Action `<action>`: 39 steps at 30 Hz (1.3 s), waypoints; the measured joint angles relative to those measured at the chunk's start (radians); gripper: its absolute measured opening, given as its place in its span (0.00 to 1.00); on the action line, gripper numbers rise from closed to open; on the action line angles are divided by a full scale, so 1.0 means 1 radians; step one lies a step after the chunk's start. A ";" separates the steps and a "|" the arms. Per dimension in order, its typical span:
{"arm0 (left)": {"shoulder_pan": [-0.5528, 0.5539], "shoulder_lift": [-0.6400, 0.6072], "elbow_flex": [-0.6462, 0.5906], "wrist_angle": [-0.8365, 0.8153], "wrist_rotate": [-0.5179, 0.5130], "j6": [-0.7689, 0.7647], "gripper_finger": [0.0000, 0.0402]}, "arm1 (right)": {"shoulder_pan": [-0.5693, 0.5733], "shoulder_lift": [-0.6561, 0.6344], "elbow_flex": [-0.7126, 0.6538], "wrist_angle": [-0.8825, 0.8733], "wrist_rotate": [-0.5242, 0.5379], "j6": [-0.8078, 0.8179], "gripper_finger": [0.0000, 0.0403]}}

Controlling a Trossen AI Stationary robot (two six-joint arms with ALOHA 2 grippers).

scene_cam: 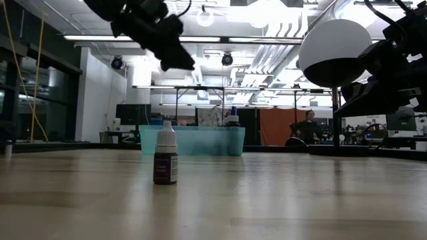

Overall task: Pick & Place food coloring
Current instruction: Put the small black food coloring bottle into the blue transparent bin

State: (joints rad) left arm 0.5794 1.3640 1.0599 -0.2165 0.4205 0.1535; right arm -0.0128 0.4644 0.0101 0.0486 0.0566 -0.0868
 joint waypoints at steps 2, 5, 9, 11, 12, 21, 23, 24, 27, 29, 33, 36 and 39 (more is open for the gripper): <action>-0.045 0.000 0.015 -0.015 0.032 0.001 0.41 | 0.000 0.000 0.000 0.000 0.000 0.000 0.00; -0.102 -0.001 0.059 -0.046 0.014 0.019 0.41 | 0.000 0.000 0.000 0.000 0.000 0.000 0.00; -0.175 0.000 0.117 -0.116 -0.070 0.056 0.41 | 0.000 0.000 0.000 0.000 0.000 0.000 0.00; -0.213 0.005 0.152 -0.139 -0.100 0.068 0.41 | 0.000 0.000 0.000 0.000 0.000 0.000 0.00; -0.233 0.012 0.171 -0.152 -0.117 0.074 0.41 | 0.000 0.000 0.000 0.000 0.000 0.000 0.00; -0.397 0.179 0.391 -0.329 -0.196 0.027 0.41 | 0.000 0.000 0.000 0.000 0.000 0.000 0.00; -0.436 0.226 0.441 -0.365 -0.204 0.017 0.41 | 0.000 0.000 0.000 0.000 0.000 0.000 0.00; -0.458 0.245 0.466 -0.371 -0.209 0.014 0.41 | 0.000 0.000 0.000 0.000 0.000 0.000 0.00; -0.523 0.304 0.531 -0.369 -0.212 -0.013 0.41 | 0.000 0.000 0.000 0.000 0.000 0.000 0.00; -0.565 0.339 0.564 -0.380 -0.219 -0.029 0.41 | 0.000 0.000 0.000 0.000 0.000 0.000 0.00; -0.648 0.403 0.630 -0.393 -0.277 -0.071 0.41 | 0.000 0.000 0.000 0.000 0.000 0.000 0.00; -0.705 0.447 0.660 -0.385 -0.303 -0.102 0.41 | 0.000 0.000 0.000 0.000 0.000 0.000 0.00; -0.754 0.494 0.671 -0.385 -0.304 -0.142 0.41 | 0.000 0.000 0.000 -0.001 0.000 0.000 0.00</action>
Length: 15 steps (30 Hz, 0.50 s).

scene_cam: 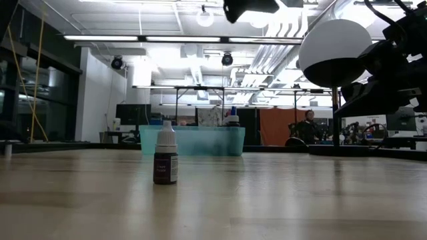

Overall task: Pick & Place food coloring
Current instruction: Put the small black food coloring bottle into the blue transparent bin

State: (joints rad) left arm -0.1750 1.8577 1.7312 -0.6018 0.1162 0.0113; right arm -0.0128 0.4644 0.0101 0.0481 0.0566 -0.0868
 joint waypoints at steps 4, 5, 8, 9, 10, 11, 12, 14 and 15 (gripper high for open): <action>-0.049 0.055 0.005 -0.029 0.020 -0.106 0.41 | 0.000 0.000 0.000 0.000 0.000 0.000 0.00; -0.059 0.068 0.006 -0.035 0.026 -0.138 0.41 | 0.000 0.000 0.000 0.000 0.000 0.000 0.00; -0.082 0.103 0.006 -0.076 0.025 -0.228 0.41 | 0.000 0.000 0.000 0.001 0.000 0.000 0.00; -0.087 0.112 0.005 -0.092 0.025 -0.247 0.41 | 0.000 0.000 0.000 0.000 0.000 0.000 0.00; -0.094 0.117 0.005 -0.111 0.025 -0.257 0.41 | 0.000 0.000 0.000 0.001 0.000 0.000 0.00; -0.099 0.122 0.005 -0.125 0.023 -0.263 0.41 | 0.000 0.000 0.000 0.001 0.000 0.000 0.00; -0.105 0.127 0.006 -0.138 0.020 -0.264 0.41 | 0.000 0.000 0.000 0.001 0.000 0.000 0.00; -0.115 0.141 0.006 -0.182 0.009 -0.264 0.41 | 0.000 0.000 0.000 0.000 0.000 0.000 0.00; -0.119 0.148 0.006 -0.197 0.007 -0.264 0.41 | 0.000 0.000 0.000 0.001 0.000 0.000 0.00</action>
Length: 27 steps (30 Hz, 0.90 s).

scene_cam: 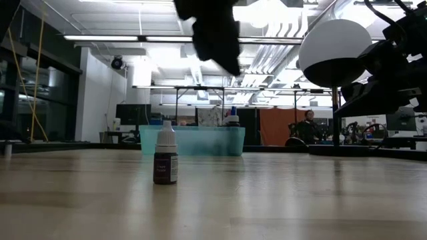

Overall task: Pick & Place food coloring
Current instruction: Put the small black food coloring bottle into the blue transparent bin

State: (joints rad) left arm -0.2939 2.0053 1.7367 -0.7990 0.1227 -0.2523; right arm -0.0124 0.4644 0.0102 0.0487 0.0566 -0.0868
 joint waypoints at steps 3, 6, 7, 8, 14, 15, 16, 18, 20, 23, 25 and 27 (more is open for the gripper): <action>-0.012 0.010 0.000 -0.051 -0.003 0.019 0.41 | 0.000 0.000 0.000 -0.001 0.000 0.000 0.00; -0.029 0.009 -0.017 -0.069 -0.010 0.047 0.41 | 0.000 0.000 0.000 0.000 0.000 0.000 0.00; -0.035 0.010 -0.028 -0.072 -0.019 0.049 0.41 | 0.000 0.000 0.000 0.000 0.000 0.000 0.00; -0.038 0.010 -0.039 -0.074 -0.029 0.051 0.41 | 0.000 0.000 0.000 0.001 0.000 0.000 0.00; -0.077 0.010 -0.090 -0.073 -0.032 0.037 0.41 | 0.000 0.000 0.000 0.000 0.000 0.000 0.00; -0.083 0.010 -0.097 -0.068 -0.033 0.037 0.41 | 0.000 0.000 0.000 0.000 0.000 0.000 0.00; -0.089 0.010 -0.103 -0.064 -0.038 0.037 0.41 | 0.000 0.000 0.000 0.000 0.000 0.000 0.00; -0.096 0.010 -0.118 -0.063 -0.048 0.037 0.41 | 0.000 0.000 0.000 0.000 0.000 0.000 0.00; -0.097 0.010 -0.132 -0.062 -0.047 0.037 0.41 | 0.000 0.000 0.000 0.000 0.000 0.000 0.00; -0.099 0.010 -0.153 -0.050 -0.062 0.036 0.41 | 0.000 0.000 0.000 0.000 0.000 0.000 0.00; -0.099 0.010 -0.167 -0.025 -0.078 0.037 0.41 | 0.000 0.000 0.000 0.000 0.000 0.000 0.00; -0.100 0.010 -0.181 0.004 -0.081 0.037 0.41 | 0.000 0.000 0.000 0.000 0.000 0.000 0.00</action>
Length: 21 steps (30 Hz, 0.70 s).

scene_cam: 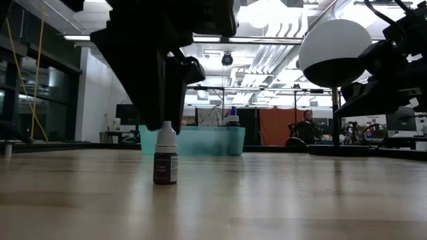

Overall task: Pick & Place food coloring
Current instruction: Put the small black food coloring bottle into the blue transparent bin

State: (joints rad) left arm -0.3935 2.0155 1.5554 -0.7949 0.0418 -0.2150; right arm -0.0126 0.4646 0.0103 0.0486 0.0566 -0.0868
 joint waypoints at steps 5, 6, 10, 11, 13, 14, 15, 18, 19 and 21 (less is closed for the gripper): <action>0.000 0.000 -0.022 0.045 0.014 0.000 0.41 | 0.000 0.000 0.000 0.000 0.000 0.000 0.00; 0.000 0.000 -0.022 0.046 0.017 -0.001 0.41 | 0.000 0.000 0.000 0.000 0.000 0.000 0.00; -0.002 0.000 -0.022 0.053 0.016 -0.003 0.41 | 0.000 0.000 0.000 0.000 0.000 0.000 0.00; -0.002 0.000 -0.022 0.057 0.016 -0.003 0.41 | 0.000 0.000 0.000 0.000 0.000 0.000 0.00; -0.002 0.001 -0.022 0.071 0.017 -0.003 0.41 | 0.000 0.000 0.000 0.000 0.000 0.000 0.00; -0.001 0.009 -0.022 0.081 0.017 -0.003 0.41 | 0.000 0.000 0.000 0.000 0.000 0.000 0.00; -0.001 0.014 -0.022 0.088 0.020 -0.003 0.41 | 0.000 0.000 0.000 0.000 0.000 0.000 0.00; 0.000 0.018 -0.024 0.088 0.032 -0.003 0.41 | 0.000 0.000 0.000 -0.001 0.000 0.000 0.00; 0.000 0.019 -0.023 0.099 0.032 -0.003 0.41 | 0.000 0.000 0.000 -0.002 0.000 0.000 0.00; 0.000 0.026 -0.021 0.099 0.031 -0.003 0.41 | 0.000 0.000 0.000 0.000 0.000 0.000 0.00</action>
State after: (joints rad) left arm -0.3939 2.0414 1.5341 -0.6958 0.0727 -0.2184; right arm -0.0126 0.4646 0.0103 0.0487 0.0563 -0.0868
